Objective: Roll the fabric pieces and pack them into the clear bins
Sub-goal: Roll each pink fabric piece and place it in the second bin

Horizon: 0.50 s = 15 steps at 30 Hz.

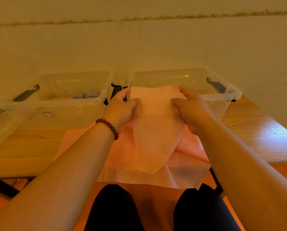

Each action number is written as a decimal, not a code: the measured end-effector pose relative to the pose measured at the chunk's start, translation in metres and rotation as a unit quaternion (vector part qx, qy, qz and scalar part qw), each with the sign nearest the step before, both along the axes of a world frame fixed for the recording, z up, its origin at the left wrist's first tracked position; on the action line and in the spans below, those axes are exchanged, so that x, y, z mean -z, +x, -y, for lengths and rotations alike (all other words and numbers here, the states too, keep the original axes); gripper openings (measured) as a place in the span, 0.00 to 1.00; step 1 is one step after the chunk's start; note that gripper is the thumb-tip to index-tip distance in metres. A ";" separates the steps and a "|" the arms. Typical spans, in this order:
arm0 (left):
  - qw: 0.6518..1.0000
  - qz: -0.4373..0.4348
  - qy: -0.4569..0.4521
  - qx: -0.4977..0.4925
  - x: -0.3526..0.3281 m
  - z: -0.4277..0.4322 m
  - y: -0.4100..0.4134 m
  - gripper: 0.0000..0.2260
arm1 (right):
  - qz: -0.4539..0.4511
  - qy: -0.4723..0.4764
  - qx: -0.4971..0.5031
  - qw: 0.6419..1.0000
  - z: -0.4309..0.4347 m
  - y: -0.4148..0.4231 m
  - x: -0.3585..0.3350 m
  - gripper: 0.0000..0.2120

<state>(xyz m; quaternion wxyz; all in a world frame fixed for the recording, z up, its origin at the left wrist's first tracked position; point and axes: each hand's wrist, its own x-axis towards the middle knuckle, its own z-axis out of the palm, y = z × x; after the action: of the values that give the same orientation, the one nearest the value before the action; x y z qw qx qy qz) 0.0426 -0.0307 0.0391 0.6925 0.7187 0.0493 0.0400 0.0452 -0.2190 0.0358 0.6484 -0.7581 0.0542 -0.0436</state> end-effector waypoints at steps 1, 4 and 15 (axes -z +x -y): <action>1.000 0.000 0.013 -0.022 -0.002 -0.001 0.002 0.15 | 0.005 -0.003 0.011 1.000 -0.001 0.003 -0.001 0.20; 0.989 0.009 0.113 -0.094 -0.005 0.000 0.007 0.20 | 0.015 -0.027 0.059 0.998 -0.004 0.004 -0.001 0.14; 0.996 -0.069 0.002 -0.059 0.031 0.001 -0.019 0.23 | 0.072 0.096 0.134 0.984 -0.010 -0.026 0.022 0.14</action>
<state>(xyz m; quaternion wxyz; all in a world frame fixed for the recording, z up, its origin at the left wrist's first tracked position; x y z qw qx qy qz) 0.0237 -0.0320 0.0080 0.6822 0.7172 0.1390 0.0310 0.0191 -0.2089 0.0139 0.7084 -0.6735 0.1122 -0.1788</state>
